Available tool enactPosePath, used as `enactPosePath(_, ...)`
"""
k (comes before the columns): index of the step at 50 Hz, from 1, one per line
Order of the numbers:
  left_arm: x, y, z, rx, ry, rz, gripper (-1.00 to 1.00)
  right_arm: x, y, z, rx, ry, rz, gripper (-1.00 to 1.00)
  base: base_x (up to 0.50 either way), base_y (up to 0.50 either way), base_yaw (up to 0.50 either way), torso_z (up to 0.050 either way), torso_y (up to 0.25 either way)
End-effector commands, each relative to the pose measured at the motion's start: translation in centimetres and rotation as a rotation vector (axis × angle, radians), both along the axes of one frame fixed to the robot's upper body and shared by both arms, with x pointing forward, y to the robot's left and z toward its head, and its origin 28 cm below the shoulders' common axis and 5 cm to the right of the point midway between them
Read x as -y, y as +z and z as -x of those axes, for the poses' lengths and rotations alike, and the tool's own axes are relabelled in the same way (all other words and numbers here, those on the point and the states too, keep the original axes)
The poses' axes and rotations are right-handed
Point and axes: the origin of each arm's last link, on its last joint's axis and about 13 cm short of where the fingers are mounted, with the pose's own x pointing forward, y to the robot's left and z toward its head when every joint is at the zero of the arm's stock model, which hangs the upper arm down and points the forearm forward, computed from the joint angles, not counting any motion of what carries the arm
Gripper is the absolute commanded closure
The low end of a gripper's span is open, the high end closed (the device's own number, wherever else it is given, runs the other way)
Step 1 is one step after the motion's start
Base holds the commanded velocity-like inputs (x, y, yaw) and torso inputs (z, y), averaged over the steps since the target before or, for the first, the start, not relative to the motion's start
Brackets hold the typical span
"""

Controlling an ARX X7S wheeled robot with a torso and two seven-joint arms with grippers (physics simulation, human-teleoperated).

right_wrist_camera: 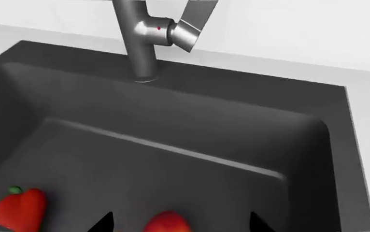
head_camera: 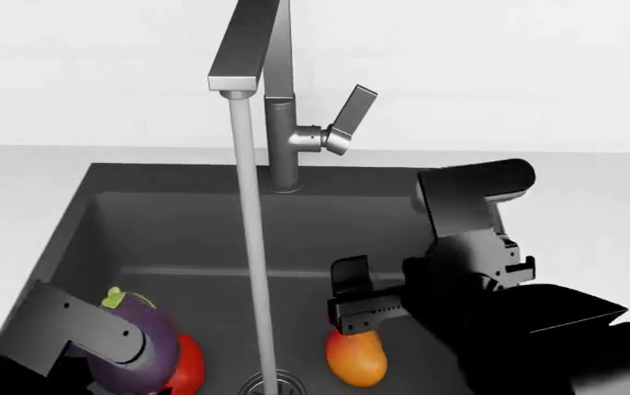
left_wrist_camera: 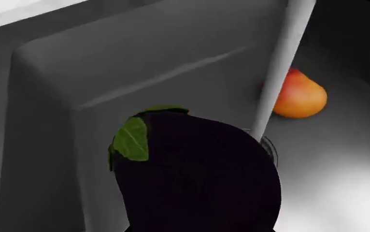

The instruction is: Pick the eggplants and mangos from the sink and place them in one bowl. Place the bell pepper in the other bowl. Then turn off the sink faucet.

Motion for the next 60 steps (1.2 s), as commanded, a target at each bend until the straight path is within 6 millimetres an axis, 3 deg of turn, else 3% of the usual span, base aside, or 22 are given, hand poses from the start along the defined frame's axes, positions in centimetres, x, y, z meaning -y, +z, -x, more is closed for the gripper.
enactPosePath(1,-0.7,2.2,0.2,0.256,-0.069,0.002,1.00,-0.5,-0.5,-3.6,-0.143,0.057,0.036,-1.00,0.00,0.00,0.00,0.000,0.000)
enactPosePath(17,-2.2,2.5,-0.9,0.313,0.026,0.036,1.00,-0.8,-2.4,-6.4,-0.244,0.047,0.005,-1.00,0.00,0.00,0.00,0.000,0.000)
enactPosePath(31,-1.1,2.1,-1.9,0.301,0.021,0.028,1.00,-1.7,-4.3,-6.3,-0.297,0.072,-0.039,-1.00,0.00,0.00,0.00,0.000,0.000)
enactPosePath(40,-1.6,2.5,-0.8,0.304,0.022,0.038,1.00,-1.9,-6.4,-5.4,-0.382,0.090,-0.046,-1.00,0.00,0.00,0.00,0.000,0.000)
enactPosePath(53,-2.7,3.1,-1.1,0.333,0.056,0.061,1.00,-1.9,-6.1,-5.2,-0.415,0.077,-0.024,-1.00,0.00,0.00,0.00,0.000,0.000)
enactPosePath(60,-2.1,3.0,-1.1,0.360,0.036,0.068,1.00,-1.8,-6.3,-5.3,-0.430,0.074,-0.004,-1.00,0.00,0.00,0.00,0.000,0.000)
